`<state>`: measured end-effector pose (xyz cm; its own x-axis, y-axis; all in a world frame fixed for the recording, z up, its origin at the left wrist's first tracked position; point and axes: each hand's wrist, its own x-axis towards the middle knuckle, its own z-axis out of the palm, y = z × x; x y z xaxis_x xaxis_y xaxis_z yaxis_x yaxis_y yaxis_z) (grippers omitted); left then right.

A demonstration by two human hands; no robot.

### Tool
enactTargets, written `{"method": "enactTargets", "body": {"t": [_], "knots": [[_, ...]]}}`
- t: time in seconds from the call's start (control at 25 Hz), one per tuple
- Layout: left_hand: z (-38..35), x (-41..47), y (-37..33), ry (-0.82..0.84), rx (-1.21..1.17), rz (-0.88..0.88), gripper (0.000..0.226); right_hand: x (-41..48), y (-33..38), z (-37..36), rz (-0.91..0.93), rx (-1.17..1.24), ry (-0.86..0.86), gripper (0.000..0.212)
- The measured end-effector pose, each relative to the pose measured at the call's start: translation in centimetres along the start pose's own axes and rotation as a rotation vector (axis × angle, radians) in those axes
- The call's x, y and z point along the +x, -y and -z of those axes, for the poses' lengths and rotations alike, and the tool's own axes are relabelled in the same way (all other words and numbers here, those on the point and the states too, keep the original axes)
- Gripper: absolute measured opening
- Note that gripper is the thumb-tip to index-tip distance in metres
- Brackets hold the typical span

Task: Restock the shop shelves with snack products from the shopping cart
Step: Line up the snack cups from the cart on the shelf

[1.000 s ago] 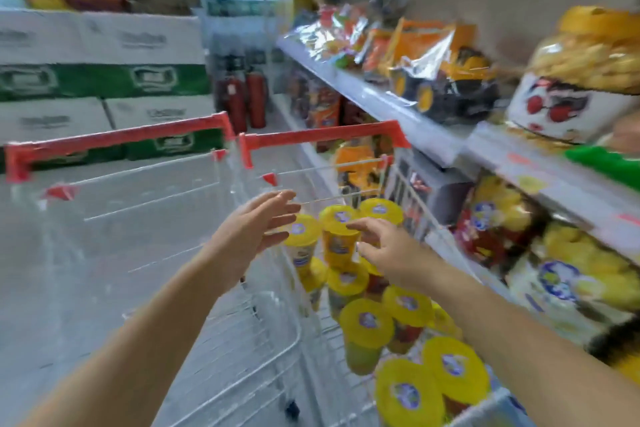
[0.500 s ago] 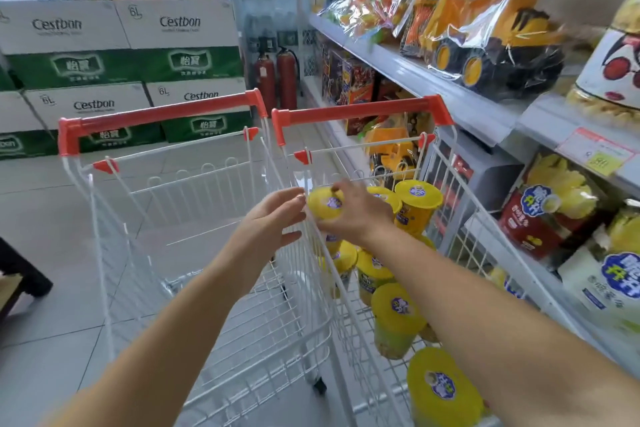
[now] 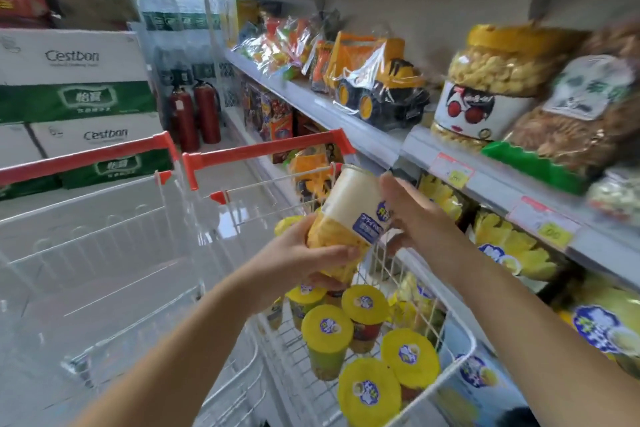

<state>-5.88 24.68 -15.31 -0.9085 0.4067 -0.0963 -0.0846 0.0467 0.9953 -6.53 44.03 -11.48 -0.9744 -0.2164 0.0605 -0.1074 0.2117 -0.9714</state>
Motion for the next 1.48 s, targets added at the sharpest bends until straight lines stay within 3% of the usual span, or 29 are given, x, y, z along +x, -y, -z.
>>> {"method": "enactTargets", "body": {"t": [0.08,0.16,0.24,0.28,0.44,0.52,0.72,1.04,1.2,1.32,1.48], "knots": [[0.0,0.1,-0.2,0.004,-0.083,-0.019,0.053,0.5,-1.0,0.5,-0.101,0.154,0.012,0.064],[1.1,-0.4,-0.2,-0.04,-0.142,-0.041,0.054,1.8,-3.0,-0.2,-0.201,0.227,0.037,0.056],[2.8,-1.6,0.5,-0.117,-0.209,-0.071,0.05,3.4,-6.1,-2.5,-0.222,-0.036,0.129,0.031],[3.7,-2.4,1.0,-0.158,-0.245,-0.081,0.053,4.3,-7.8,-4.1,-0.196,-0.231,0.201,0.028],[6.6,-5.9,2.8,-0.315,-0.297,-0.07,0.095,8.4,-12.8,-11.3,-0.141,-0.733,0.507,0.043],[7.7,-7.1,4.0,-0.365,-0.318,-0.05,0.095,10.2,-14.4,-14.0,-0.106,-0.933,0.543,0.048],[9.5,-9.1,6.0,-0.429,-0.348,-0.039,0.098,11.1,-15.5,-17.2,-0.06,-1.164,0.478,0.051],[7.7,-5.9,3.3,-0.37,-0.387,-0.086,0.099,5.2,-9.2,-10.4,0.165,-0.934,0.246,0.076],[5.0,-3.6,1.3,-0.262,-0.397,-0.12,0.098,0.1,-4.3,-3.3,0.065,-0.418,0.069,0.062],[1.7,-1.7,0.1,-0.041,-0.479,-0.062,0.093,-2.7,-1.9,0.8,-0.02,0.002,-0.112,0.048],[-4.2,0.4,-1.0,0.366,-0.717,0.073,0.092,-5.9,0.3,4.2,-0.049,0.141,-0.391,0.054]]}}
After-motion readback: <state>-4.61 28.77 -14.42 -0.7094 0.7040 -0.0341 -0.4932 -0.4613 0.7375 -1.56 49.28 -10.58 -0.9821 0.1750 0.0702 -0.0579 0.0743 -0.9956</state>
